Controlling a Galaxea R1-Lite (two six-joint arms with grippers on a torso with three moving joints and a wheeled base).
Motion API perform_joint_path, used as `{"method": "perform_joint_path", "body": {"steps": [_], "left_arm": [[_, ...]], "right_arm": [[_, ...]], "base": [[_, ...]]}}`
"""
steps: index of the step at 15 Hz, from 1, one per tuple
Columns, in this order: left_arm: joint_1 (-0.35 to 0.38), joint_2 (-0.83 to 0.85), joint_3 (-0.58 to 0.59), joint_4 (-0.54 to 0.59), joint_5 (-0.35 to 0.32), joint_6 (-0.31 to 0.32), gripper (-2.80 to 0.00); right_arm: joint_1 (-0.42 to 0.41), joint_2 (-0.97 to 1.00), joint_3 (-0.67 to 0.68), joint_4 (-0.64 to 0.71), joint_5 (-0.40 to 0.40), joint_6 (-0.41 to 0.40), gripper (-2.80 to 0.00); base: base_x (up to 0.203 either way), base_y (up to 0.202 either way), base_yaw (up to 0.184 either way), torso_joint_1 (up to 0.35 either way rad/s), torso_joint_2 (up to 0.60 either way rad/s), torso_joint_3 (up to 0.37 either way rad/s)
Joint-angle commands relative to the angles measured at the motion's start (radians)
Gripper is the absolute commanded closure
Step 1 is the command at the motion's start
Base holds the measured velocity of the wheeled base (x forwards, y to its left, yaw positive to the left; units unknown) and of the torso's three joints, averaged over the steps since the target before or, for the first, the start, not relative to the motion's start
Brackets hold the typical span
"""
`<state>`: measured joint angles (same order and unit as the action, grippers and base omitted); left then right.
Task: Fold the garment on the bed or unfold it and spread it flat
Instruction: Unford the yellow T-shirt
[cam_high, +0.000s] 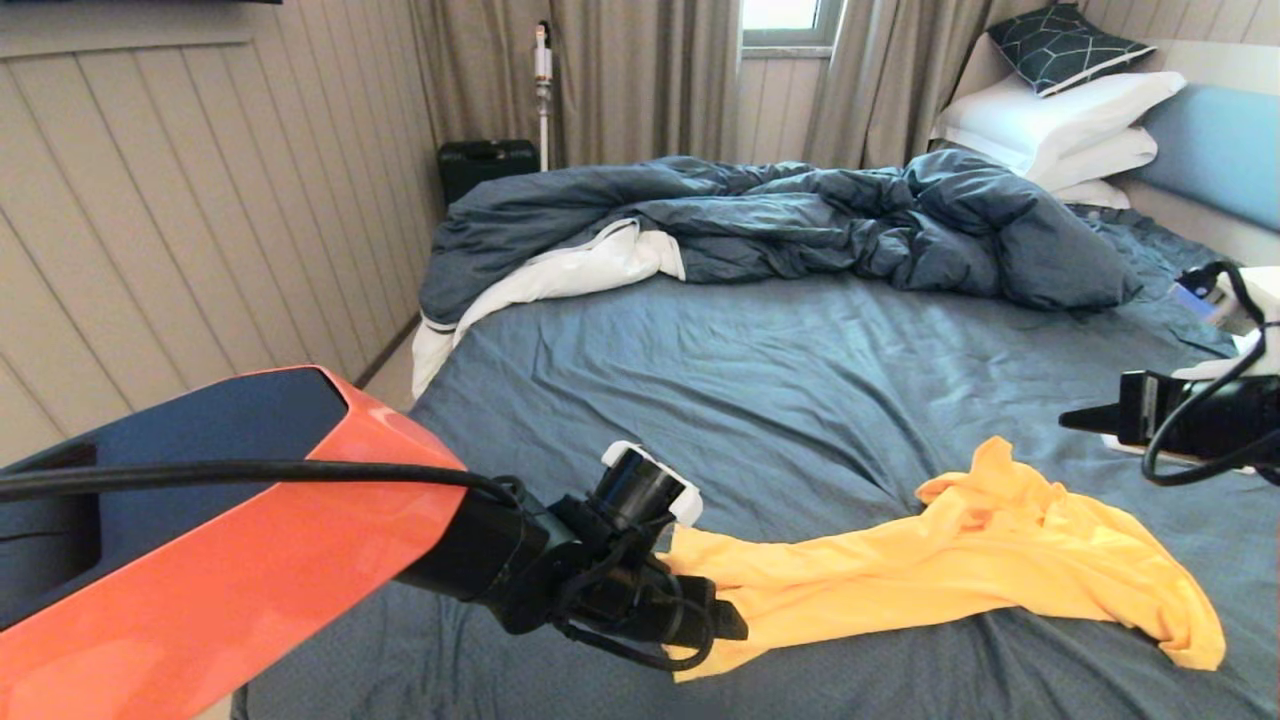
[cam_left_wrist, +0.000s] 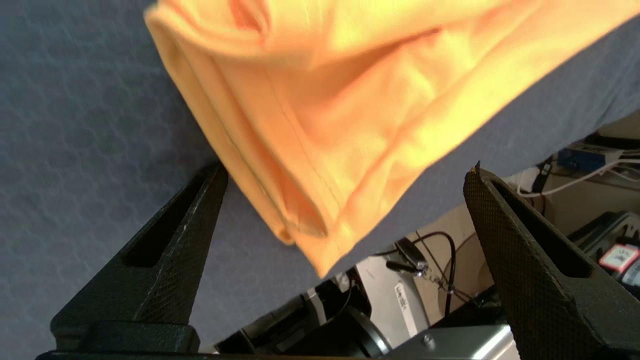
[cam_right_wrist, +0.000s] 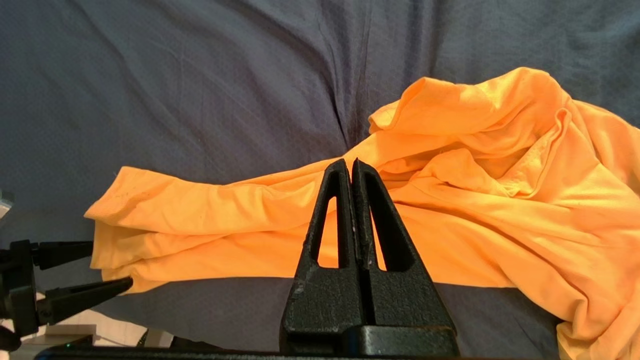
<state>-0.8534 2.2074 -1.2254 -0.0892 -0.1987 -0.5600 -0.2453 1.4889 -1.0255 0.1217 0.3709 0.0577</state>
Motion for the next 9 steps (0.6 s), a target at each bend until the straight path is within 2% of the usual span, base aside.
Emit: {"method": "perform_joint_path", "body": {"steps": [1, 4, 5, 6, 7, 9], "left_arm": [[0.001, 0.008, -0.033, 0.010, -0.001, -0.005, -2.80], [-0.001, 0.028, -0.062, 0.023, 0.008, 0.001, -2.80], [-0.001, 0.043, -0.075, 0.031, 0.030, 0.002, -2.80], [-0.002, 0.059, -0.080, 0.032, 0.060, 0.003, 0.00], [-0.008, 0.067, -0.084, 0.032, 0.089, 0.005, 0.00], [-0.016, 0.066, -0.089, 0.032, 0.097, 0.006, 0.00]], "right_arm": [[0.001, 0.013, -0.002, 0.001, 0.002, 0.001, 0.00], [0.001, 0.024, -0.010, 0.001, 0.002, 0.001, 0.00], [0.000, 0.027, -0.011, 0.000, 0.002, 0.001, 0.00], [0.000, 0.031, -0.011, -0.001, 0.003, 0.001, 0.00], [0.000, 0.033, -0.011, -0.001, 0.003, 0.001, 0.00], [0.000, 0.032, -0.011, -0.001, 0.004, -0.002, 0.00]], "base": [[0.000, 0.000, 0.000, 0.000, 0.00, 0.000], [0.000, 0.000, 0.000, 0.000, 0.00, 0.000], [0.000, 0.000, 0.000, 0.000, 0.00, 0.000], [0.000, 0.000, 0.000, 0.000, 0.00, 0.000], [0.000, 0.000, 0.000, 0.000, 0.00, 0.000], [0.000, 0.000, 0.000, 0.000, 0.00, 0.000]]}}
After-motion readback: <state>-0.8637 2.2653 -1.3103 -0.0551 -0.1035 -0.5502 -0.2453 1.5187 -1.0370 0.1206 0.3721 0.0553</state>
